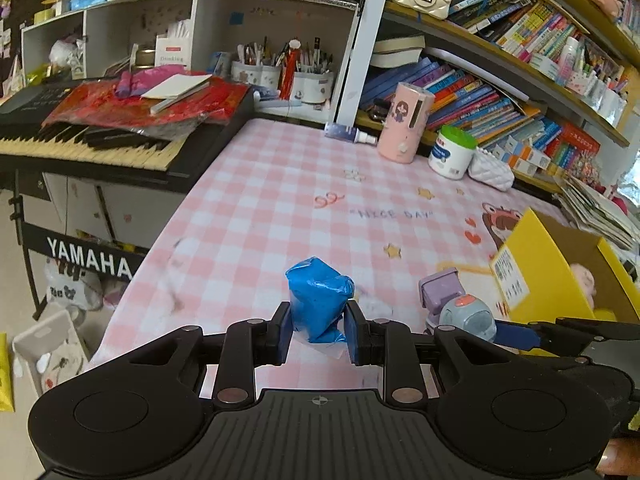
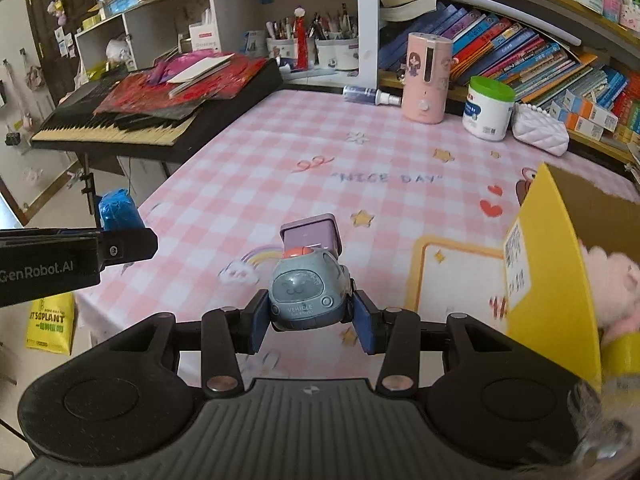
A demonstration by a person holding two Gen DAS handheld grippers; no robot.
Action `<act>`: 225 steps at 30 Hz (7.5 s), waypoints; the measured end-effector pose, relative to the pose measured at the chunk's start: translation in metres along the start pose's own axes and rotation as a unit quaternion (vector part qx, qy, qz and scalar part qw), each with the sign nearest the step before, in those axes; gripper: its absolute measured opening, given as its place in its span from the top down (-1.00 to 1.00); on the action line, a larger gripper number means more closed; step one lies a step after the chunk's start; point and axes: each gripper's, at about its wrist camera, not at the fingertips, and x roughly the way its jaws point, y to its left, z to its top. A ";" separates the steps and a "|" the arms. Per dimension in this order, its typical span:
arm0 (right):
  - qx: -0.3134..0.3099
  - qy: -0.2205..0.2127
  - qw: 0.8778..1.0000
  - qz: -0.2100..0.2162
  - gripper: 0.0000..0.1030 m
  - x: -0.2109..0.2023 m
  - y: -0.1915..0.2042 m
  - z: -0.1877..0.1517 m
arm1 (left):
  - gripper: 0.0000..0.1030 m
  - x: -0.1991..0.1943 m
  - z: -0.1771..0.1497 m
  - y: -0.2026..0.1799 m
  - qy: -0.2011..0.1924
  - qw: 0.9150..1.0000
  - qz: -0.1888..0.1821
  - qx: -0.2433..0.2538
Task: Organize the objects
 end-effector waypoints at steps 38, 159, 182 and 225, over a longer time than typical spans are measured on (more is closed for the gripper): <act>0.117 0.011 0.990 -0.074 0.20 -0.119 0.002 -0.148 | 0.51 -0.068 -0.093 -0.067 0.048 0.988 -0.104 0.108; 0.035 -0.074 0.991 -0.102 -0.69 -0.162 -0.128 -0.113 | -0.98 -0.093 -0.087 -0.187 -0.088 0.993 0.078 0.011; 0.050 -0.075 0.989 -0.120 -1.00 -0.193 -0.095 -0.153 | -1.00 -0.103 -0.114 -0.212 -0.062 0.993 0.058 0.078; 0.050 -0.029 0.991 -0.119 -1.00 -0.190 -0.092 -0.173 | -1.00 -0.102 -0.130 -0.209 -0.023 0.995 0.070 0.064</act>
